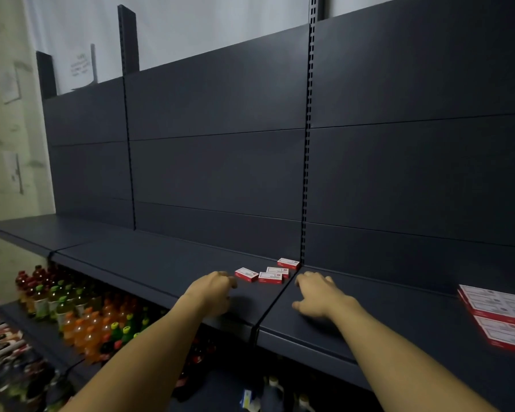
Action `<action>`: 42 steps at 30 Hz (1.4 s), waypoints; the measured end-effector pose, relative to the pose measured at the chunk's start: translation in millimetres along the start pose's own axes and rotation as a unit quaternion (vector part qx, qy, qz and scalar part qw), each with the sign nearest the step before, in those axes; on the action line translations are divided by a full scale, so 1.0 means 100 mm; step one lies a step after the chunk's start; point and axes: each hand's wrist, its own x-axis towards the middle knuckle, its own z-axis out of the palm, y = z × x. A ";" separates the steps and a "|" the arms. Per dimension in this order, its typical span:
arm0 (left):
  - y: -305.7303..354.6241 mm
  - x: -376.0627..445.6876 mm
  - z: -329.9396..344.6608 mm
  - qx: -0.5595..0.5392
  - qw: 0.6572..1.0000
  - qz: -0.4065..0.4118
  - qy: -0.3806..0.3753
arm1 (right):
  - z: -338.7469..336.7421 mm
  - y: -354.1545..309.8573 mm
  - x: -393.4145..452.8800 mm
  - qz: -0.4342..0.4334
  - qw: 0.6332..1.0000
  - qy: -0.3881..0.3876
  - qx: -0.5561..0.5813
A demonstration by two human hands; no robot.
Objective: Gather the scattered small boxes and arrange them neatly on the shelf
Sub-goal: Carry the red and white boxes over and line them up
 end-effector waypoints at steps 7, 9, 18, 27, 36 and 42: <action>-0.18 0.45 0.13 -0.011 1.000 0.020 -0.004 | 0.30 -0.03 0.56 -0.017 0.998 0.059 0.029; -0.22 0.58 0.17 -0.021 0.999 0.028 0.014 | 0.38 -0.03 0.72 -0.018 0.995 0.083 0.052; -0.31 0.96 0.52 -0.095 0.987 0.053 0.122 | 0.76 -0.05 1.15 -0.021 0.974 0.157 0.163; -0.47 1.33 0.63 -0.157 0.977 0.101 0.105 | 0.83 -0.09 1.38 -0.012 0.951 0.192 0.242; -0.56 1.46 0.81 -0.214 0.958 0.144 0.123 | 0.95 0.00 1.40 0.010 0.952 0.195 0.238; -0.60 1.45 0.83 -0.215 0.946 0.170 0.170 | 0.99 0.00 1.41 0.000 0.960 0.201 0.196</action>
